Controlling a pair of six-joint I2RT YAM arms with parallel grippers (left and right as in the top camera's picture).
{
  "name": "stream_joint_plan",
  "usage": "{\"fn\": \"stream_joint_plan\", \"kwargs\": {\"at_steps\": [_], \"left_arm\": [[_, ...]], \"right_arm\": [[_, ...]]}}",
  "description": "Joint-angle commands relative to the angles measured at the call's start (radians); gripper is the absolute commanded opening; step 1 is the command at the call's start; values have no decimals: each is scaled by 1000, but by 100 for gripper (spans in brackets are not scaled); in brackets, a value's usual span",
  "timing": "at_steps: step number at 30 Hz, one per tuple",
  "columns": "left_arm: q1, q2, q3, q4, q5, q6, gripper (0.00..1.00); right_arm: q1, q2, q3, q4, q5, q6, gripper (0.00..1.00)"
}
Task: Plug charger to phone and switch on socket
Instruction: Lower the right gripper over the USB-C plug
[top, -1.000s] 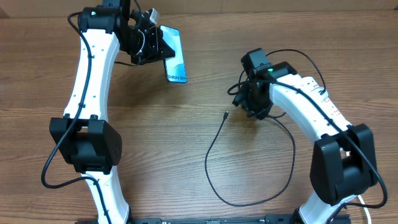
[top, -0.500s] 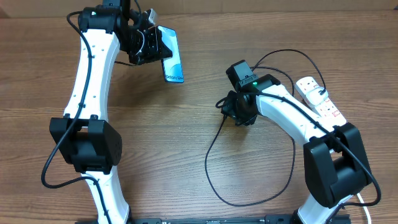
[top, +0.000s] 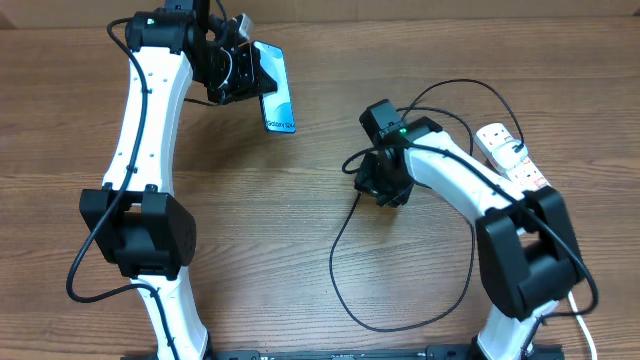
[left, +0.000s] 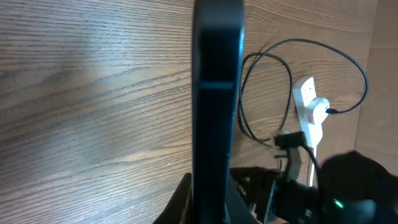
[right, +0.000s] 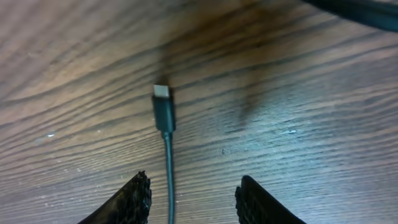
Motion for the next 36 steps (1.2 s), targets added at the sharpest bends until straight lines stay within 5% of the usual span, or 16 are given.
{"fn": "stream_joint_plan", "kwargs": {"at_steps": [1, 16, 36], "left_arm": [[3, -16, 16, 1, 13, -7, 4], [3, -16, 16, 2, 13, -7, 4], [3, -16, 16, 1, 13, -7, 4]], "right_arm": [[8, 74, 80, -45, -19, -20, 40], [57, 147, 90, 11, 37, 27, 40], [75, 166, 89, 1, 153, 63, 27]]}}
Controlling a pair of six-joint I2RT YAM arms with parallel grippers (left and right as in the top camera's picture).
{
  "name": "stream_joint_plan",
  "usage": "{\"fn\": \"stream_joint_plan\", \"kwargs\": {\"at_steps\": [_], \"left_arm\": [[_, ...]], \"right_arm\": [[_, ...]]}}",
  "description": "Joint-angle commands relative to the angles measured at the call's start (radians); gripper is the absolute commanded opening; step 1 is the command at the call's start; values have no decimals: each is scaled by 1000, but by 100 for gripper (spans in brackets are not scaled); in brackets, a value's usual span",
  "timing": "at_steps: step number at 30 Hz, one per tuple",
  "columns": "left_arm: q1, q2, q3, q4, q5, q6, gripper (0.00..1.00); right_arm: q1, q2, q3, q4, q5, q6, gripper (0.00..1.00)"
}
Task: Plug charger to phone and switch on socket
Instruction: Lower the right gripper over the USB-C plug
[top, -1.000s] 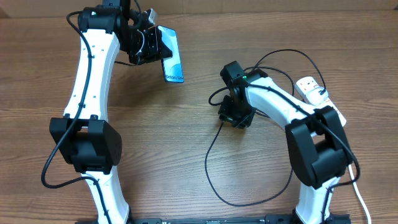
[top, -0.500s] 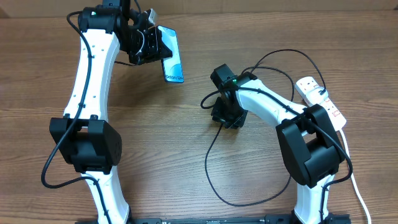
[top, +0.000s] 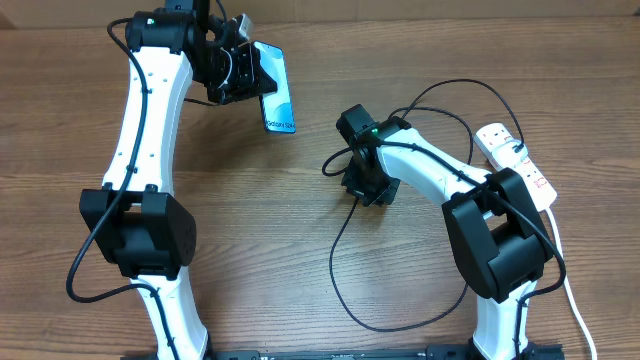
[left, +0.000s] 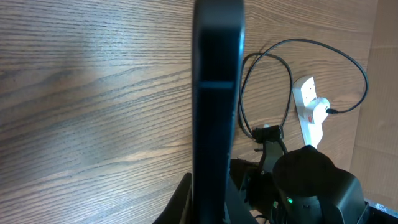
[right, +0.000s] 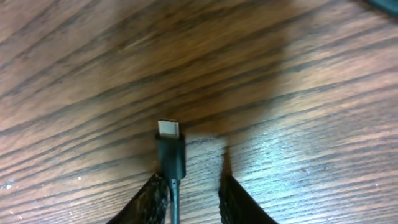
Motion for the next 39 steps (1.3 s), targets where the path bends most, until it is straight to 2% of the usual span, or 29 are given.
{"fn": "stream_joint_plan", "kwargs": {"at_steps": [1, 8, 13, 26, 29, 39], "left_arm": [[3, -16, 16, 1, 13, -7, 4], [3, -16, 16, 1, 13, -7, 4], [3, -16, 16, 1, 13, -7, 4], [3, -16, 16, 1, 13, -6, 4], [3, -16, 16, 1, 13, -6, 4], [3, -16, 16, 1, 13, -6, 4]], "right_arm": [[11, 47, 10, 7, 25, -2, 27], [14, 59, 10, 14, 17, -2, 27], [14, 60, 10, 32, 3, -24, 20], [14, 73, 10, 46, -5, -21, 18], [14, 73, 10, 48, -6, -20, 13], [15, 73, 10, 33, -16, -21, 18]]}}
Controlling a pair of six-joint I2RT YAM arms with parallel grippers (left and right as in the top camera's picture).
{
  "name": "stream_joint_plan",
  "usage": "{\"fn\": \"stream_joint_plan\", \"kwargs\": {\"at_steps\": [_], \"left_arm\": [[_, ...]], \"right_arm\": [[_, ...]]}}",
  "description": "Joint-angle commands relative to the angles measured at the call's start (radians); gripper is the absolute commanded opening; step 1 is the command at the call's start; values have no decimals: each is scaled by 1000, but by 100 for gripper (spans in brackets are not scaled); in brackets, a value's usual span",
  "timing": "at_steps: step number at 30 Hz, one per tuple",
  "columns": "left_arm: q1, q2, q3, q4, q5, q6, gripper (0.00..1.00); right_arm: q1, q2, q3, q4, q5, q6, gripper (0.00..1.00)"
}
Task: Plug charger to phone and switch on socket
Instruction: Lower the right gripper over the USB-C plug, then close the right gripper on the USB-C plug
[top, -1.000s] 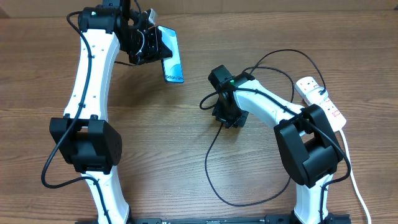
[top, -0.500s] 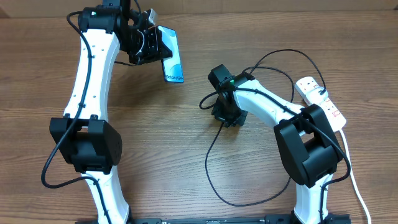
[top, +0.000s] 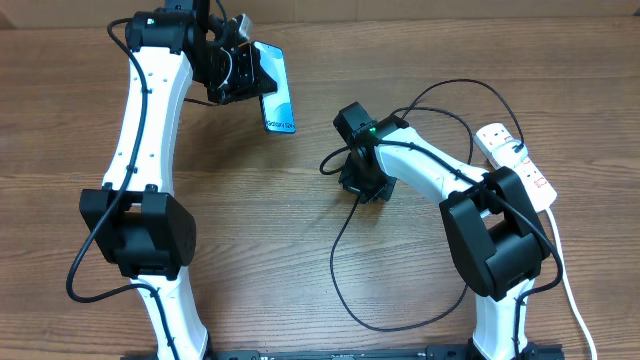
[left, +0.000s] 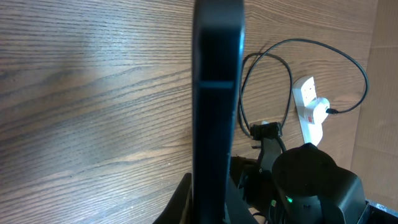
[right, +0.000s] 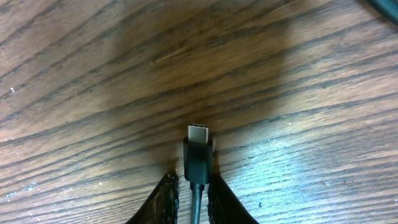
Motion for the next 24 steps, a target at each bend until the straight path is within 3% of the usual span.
{"fn": "stream_joint_plan", "kwargs": {"at_steps": [1, 24], "left_arm": [[3, -16, 16, 1, 14, -7, 4], [3, -16, 16, 1, 14, -7, 4]], "right_arm": [[8, 58, -7, 2, -8, 0, 18], [8, 58, -7, -10, -24, -1, 12]]}}
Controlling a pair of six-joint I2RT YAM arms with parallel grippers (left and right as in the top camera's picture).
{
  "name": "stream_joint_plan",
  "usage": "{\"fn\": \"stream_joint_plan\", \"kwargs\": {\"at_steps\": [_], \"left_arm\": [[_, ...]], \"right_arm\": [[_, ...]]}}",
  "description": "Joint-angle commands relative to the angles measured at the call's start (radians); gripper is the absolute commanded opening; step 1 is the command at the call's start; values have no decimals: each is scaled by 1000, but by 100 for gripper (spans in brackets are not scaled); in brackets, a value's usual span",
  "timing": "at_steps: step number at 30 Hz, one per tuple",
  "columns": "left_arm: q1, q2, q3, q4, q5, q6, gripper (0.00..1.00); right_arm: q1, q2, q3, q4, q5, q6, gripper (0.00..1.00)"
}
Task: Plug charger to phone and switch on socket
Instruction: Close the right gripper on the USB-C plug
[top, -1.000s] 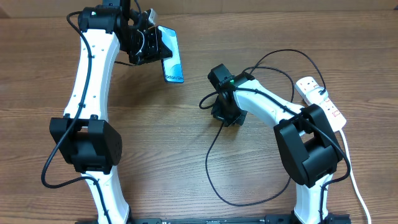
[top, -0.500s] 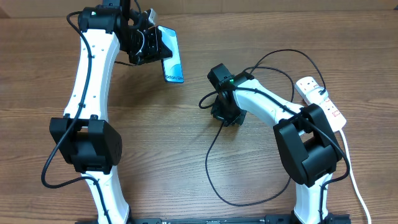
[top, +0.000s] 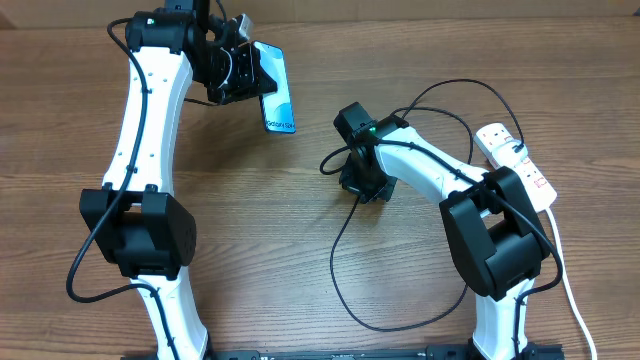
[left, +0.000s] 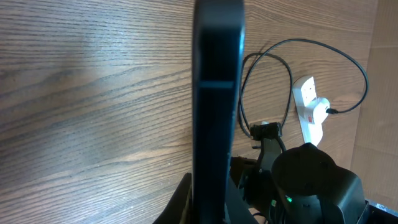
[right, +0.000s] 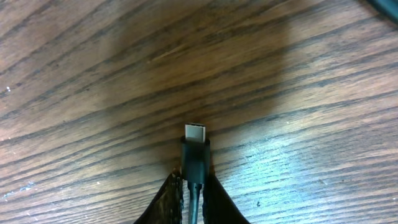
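My left gripper (top: 240, 68) is shut on the phone (top: 277, 90), held above the table at the back left with its blue screen up in the overhead view. In the left wrist view the phone (left: 216, 93) shows edge-on as a dark upright bar. My right gripper (right: 193, 190) is shut on the black charger cable just behind its USB-C plug (right: 195, 152), low over the wood. The plug's metal tip points away from the fingers. From above, the right gripper (top: 362, 180) sits mid-table. The white socket strip (top: 510, 155) lies at the right.
The black cable (top: 345, 270) loops over the table in front of the right arm and runs back to a white adapter (left: 314, 106) plugged into the strip. A white lead (top: 570, 300) trails off the strip to the front right.
My right fingers have drawn slightly closer on the cable behind the plug. The left arm and phone have not moved.
At first my right gripper stood open over the plug lying on the table. Then it was further left with its fingers narrowed around the cable. By now they are shut on the cable behind the plug. The left gripper held the phone still throughout.
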Motion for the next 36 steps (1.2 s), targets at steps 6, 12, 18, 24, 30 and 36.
{"fn": "stream_joint_plan", "kwargs": {"at_steps": [6, 12, 18, 24, 30, 36], "left_arm": [[3, -16, 16, 1, 14, -7, 4], [3, -16, 16, 1, 14, -7, 4], [3, -16, 16, 1, 14, -7, 4], [3, -16, 16, 1, 14, -7, 4], [3, -16, 16, 2, 14, -7, 4], [3, -16, 16, 18, 153, 50, 4]], "right_arm": [[8, 57, -9, 1, -21, -1, 8], [8, 57, -9, 0, -23, -1, 15], [8, 57, -9, -9, -24, 0, 17], [8, 57, -9, -10, -24, 0, 8], [8, 57, 3, -5, -24, -9, 4], [4, 50, 87, -26, -61, -131, 4]]}}
